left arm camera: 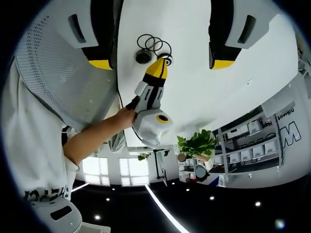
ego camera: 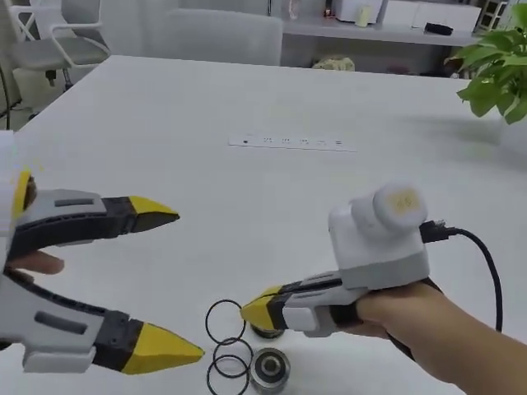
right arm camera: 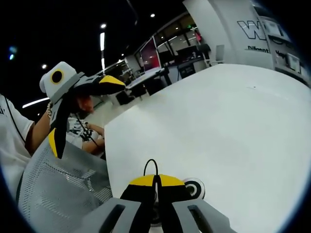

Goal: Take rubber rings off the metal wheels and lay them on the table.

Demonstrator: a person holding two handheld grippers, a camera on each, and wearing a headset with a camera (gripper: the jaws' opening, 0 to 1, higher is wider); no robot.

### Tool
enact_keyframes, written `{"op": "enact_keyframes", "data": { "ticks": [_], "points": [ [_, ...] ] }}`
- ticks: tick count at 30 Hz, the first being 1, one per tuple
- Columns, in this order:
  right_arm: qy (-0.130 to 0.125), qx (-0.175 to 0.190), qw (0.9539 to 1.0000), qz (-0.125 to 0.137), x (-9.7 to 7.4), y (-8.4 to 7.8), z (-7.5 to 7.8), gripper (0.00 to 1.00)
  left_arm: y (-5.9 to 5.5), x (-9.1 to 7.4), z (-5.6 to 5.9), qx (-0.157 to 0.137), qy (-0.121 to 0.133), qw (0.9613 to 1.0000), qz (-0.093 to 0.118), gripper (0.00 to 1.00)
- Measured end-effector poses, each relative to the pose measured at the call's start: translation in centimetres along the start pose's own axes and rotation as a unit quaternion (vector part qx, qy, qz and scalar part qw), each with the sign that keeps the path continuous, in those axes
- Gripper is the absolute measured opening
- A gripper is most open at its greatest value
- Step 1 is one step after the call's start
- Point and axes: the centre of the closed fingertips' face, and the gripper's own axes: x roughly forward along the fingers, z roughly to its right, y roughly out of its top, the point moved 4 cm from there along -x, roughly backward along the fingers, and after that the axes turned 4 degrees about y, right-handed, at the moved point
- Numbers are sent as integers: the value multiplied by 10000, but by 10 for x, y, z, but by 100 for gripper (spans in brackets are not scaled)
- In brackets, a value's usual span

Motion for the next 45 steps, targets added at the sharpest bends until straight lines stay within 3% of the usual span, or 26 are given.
{"op": "enact_keyframes", "data": {
  "ticks": [4,7,10,19,29,35,45],
  "points": [
    [64,11,9999,-102,4,-4,-3,0,-14,-14,4,-99,191,9997,-111,77],
    [137,3,9997,-189,7,-8,-5,0,-32,-20,6,-298,341,9987,-243,77],
    [202,-8,9994,-288,10,-11,-8,0,-46,-22,8,-486,457,9971,-372,77],
    [218,-29,9982,-551,13,-21,-9,0,-72,-22,25,-998,579,9924,-434,76],
    [87,-159,9971,-742,13,-26,-6,0,-82,-21,35,-1234,593,9895,-464,75],
    [-49,-352,9952,-912,14,-30,-4,0,-82,-22,34,-1252,649,9890,-452,74],
    [-117,-545,9937,-968,14,-32,-1,0,-81,-22,33,-1246,706,9887,-445,74]
  ]
}}
